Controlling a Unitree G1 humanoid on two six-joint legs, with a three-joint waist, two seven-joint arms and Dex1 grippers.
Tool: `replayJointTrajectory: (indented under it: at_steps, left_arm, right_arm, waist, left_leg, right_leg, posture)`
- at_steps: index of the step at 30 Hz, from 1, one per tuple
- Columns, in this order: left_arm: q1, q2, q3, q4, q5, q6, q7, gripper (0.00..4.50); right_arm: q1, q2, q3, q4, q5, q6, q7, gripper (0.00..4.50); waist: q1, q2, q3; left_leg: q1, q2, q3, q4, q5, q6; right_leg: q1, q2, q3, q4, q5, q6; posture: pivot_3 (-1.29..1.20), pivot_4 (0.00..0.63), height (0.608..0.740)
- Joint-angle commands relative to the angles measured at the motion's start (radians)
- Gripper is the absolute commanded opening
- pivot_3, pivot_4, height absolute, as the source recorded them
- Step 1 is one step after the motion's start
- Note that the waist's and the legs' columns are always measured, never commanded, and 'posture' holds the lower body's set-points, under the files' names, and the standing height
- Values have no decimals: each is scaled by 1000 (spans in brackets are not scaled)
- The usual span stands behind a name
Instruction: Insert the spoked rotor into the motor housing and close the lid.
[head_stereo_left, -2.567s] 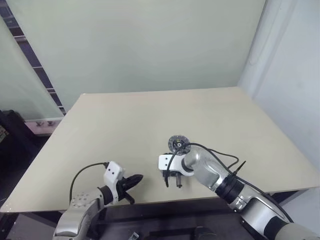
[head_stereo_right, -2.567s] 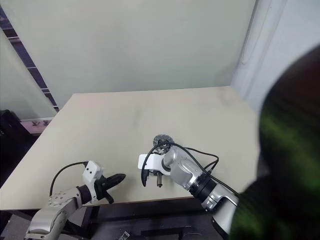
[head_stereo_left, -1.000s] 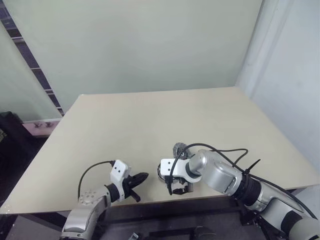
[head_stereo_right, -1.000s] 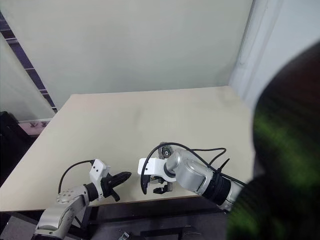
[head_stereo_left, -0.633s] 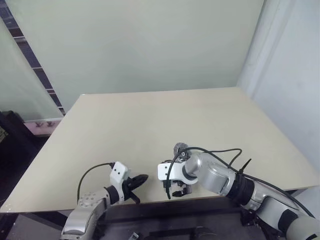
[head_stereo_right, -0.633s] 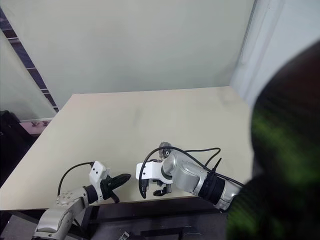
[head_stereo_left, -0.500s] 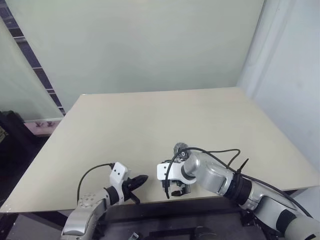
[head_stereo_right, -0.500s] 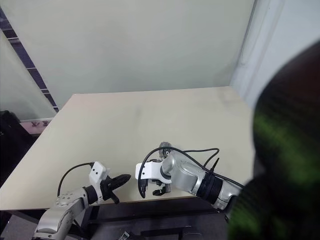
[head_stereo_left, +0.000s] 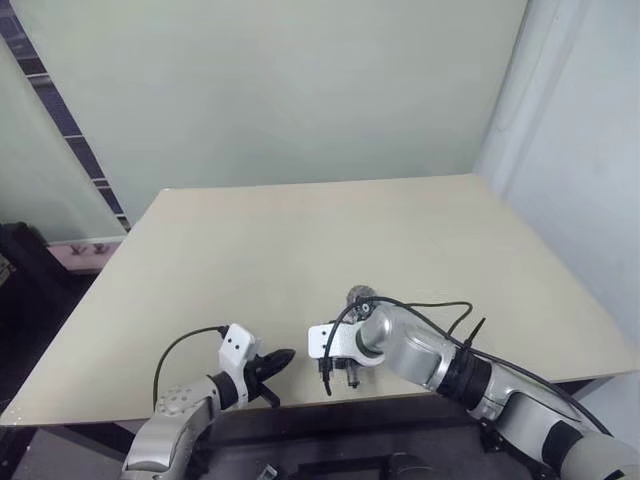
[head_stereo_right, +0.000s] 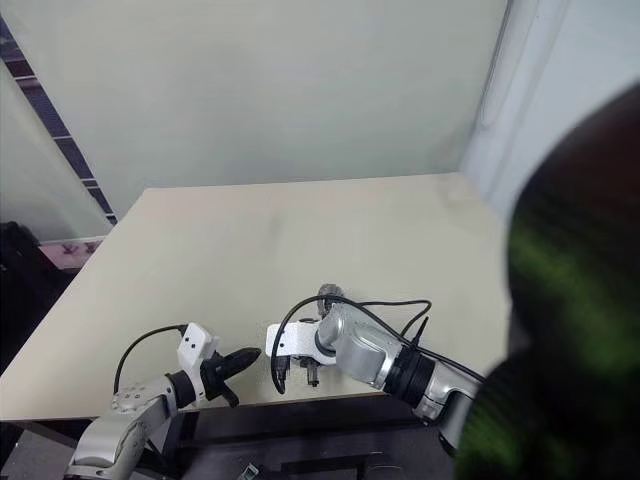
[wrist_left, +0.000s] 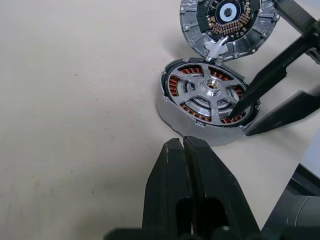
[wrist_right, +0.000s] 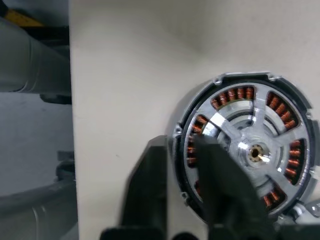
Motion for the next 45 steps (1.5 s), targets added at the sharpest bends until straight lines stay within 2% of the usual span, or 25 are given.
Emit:
replayJointTrajectory:
  at_steps: [1, 9, 18, 23, 28, 41, 45]
  left_arm:
    - [-5, 3, 12, -44, -8, -15, 3, 0]
    - [-2, 1, 17, -41, -9, -20, 5, 0]
    - [0, -4, 13, -33, -8, -26, 7, 0]
    - [-5, -7, 11, -27, -7, -29, 6, 0]
    - [-7, -8, 10, -23, -6, -32, 6, 0]
    - [-4, 4, 29, -26, -11, -32, 4, 0]
    - [14, 17, 53, -36, -17, -32, 7, 0]
  right_arm:
    - [16, 25, -36, 36, -12, -3, -38, 92]
    - [49, 125, -173, 57, 75, 111, -54, 88]
    - [80, 309, -380, 66, 158, 320, -230, 86]
    - [93, 355, -431, 71, 180, 350, -318, 86]
    - [98, 346, -427, 71, 200, 340, -352, 86]
    - [92, 246, -346, -44, 229, 321, -343, 4485]
    - [81, 183, -329, -138, 227, 303, -336, 4485]
  waist:
    - [-3, 0, 0]
    - [-3, 0, 0]
    - [-4, 0, 0]
    - [-3, 0, 0]
    - [-3, 0, 0]
    - [-2, 0, 0]
    - [-3, 0, 0]
  left_leg:
    - [0, 1, 1, 0, 0, 0]
    - [2, 3, 0, 1, 0, 0]
    - [1, 5, 0, 0, 0, 0]
    - [0, 4, 0, -1, -1, -2]
    - [0, 4, 0, -1, -1, -2]
    - [0, 3, 0, 0, -1, -2]
    - [0, 2, 0, 0, -1, -2]
  right_leg:
    - [0, 0, 0, 0, 0, 0]
    - [0, 1, -4, 1, -1, -1]
    - [-3, 3, -4, 1, 1, -2]
    - [-4, 2, -3, 0, 1, -2]
    - [-4, 2, -3, 0, 1, -2]
    - [-3, 2, -3, 0, 1, -2]
    - [-3, 1, -3, 0, 1, -2]
  posture:
    - [0, 0, 740]
    - [0, 0, 740]
    - [0, 0, 740]
    - [0, 0, 740]
    - [0, 0, 740]
    - [0, 0, 740]
    - [0, 0, 740]
